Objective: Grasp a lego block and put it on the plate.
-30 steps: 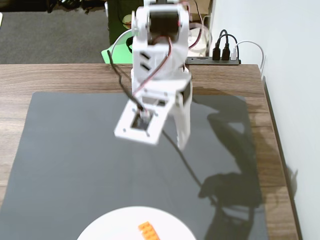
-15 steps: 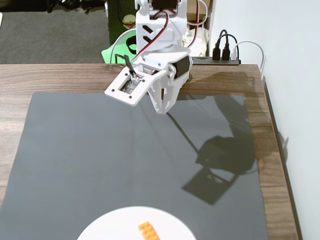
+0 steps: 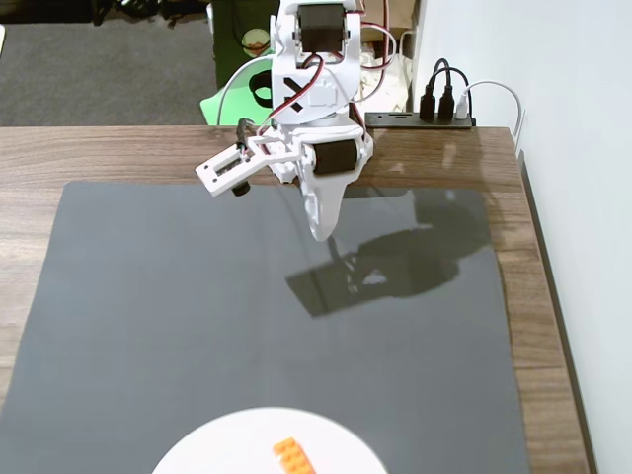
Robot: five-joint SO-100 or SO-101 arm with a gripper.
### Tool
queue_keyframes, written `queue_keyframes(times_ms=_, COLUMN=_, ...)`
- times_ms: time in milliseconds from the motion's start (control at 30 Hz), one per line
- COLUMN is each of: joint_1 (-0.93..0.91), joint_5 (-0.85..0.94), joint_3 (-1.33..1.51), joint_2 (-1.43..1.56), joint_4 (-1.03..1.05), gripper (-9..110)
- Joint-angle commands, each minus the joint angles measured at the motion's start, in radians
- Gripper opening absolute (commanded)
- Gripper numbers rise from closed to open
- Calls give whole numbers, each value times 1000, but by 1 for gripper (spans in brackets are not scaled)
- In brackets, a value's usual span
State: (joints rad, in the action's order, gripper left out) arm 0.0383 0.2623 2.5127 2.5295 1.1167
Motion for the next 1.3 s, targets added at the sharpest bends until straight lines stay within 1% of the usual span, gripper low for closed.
queue_keyframes(times_ms=0, joint_1=-3, joint_5=-72, joint_3=81, joint_2=135, joint_4=-20, gripper=1)
queue_keyframes(times_ms=233, joint_1=-18, joint_5=-190, joint_3=287, joint_2=428, joint_4=-5, gripper=1)
queue_keyframes(times_ms=567, joint_1=-64, joint_5=-232, joint_3=391, joint_2=681, joint_4=109, gripper=1)
queue_keyframes(times_ms=800, joint_1=-98, joint_5=-249, joint_3=408, joint_2=761, joint_4=152, gripper=1)
queue_keyframes(times_ms=1267, joint_1=-61, joint_5=-215, joint_3=408, joint_2=761, joint_4=152, gripper=1)
